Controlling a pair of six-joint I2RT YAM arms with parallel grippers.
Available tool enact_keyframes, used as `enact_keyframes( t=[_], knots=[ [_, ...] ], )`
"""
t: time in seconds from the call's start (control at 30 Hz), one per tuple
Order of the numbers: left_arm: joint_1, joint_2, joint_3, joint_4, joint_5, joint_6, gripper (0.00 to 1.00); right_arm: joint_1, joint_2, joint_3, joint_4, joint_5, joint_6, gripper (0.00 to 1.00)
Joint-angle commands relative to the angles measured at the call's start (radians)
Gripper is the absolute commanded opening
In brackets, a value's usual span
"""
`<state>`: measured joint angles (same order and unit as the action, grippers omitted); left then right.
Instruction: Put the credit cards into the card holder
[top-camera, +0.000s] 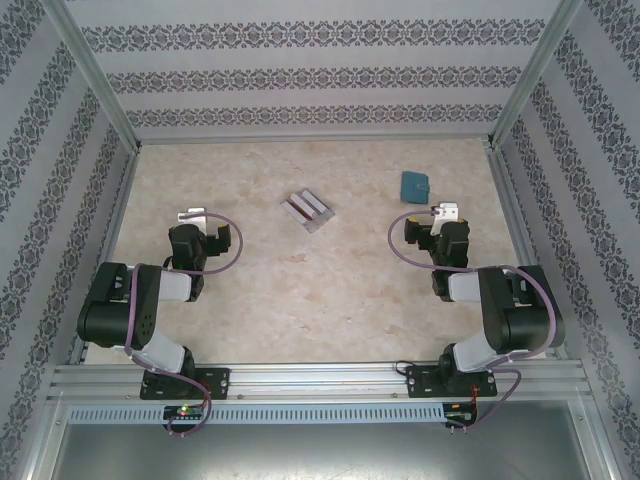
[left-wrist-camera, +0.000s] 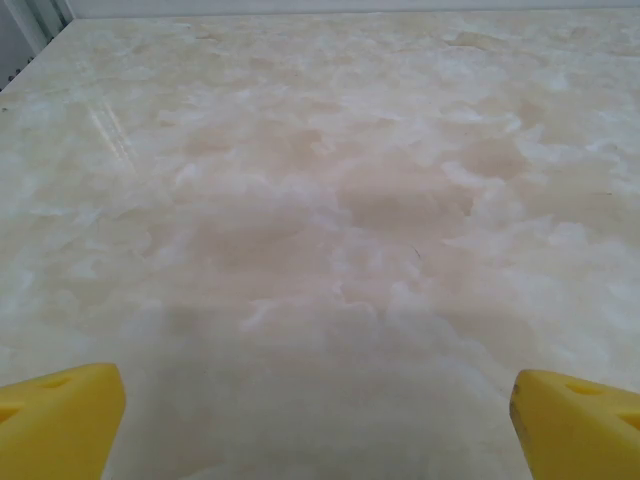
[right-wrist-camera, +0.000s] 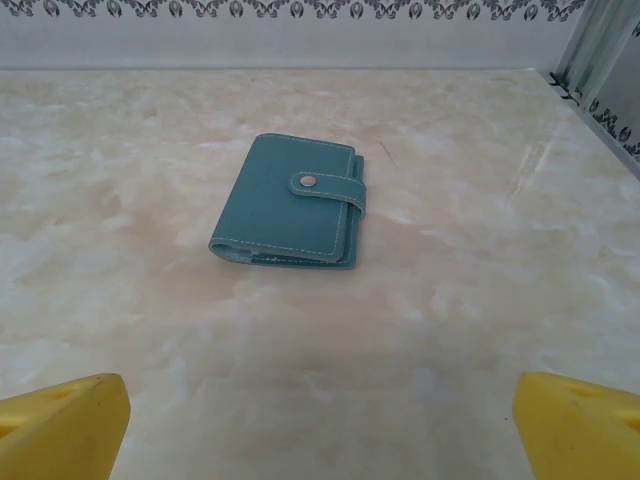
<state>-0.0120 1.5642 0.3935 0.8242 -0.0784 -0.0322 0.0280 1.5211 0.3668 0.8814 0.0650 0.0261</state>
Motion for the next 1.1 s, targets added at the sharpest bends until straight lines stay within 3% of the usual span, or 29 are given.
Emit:
enact_keyframes(
  t=[0.0,0.87,0.93,1.07],
  knots=[
    [0.0,-0.004,0.015,0.015,0.014,0.014,1.0,-0.004,-0.014,0.019,0.008,-0.022,-0.005,0.98],
    [0.005,-0.015,0.023,-0.003,0.046,0.023,1.0,-0.011,-0.012,0.022,0.002,-0.03,0.004,0.98],
    [0.001,-0.071,0.037,-0.071,0.042,0.026,1.0,-0.017,-0.022,0.02,0.002,0.001,0.021,0.98],
    [-0.007,-0.272,0.143,-0.417,0.006,-0.054,1.0,-0.015,-0.103,0.027,-0.058,0.094,0.05,0.98]
  ],
)
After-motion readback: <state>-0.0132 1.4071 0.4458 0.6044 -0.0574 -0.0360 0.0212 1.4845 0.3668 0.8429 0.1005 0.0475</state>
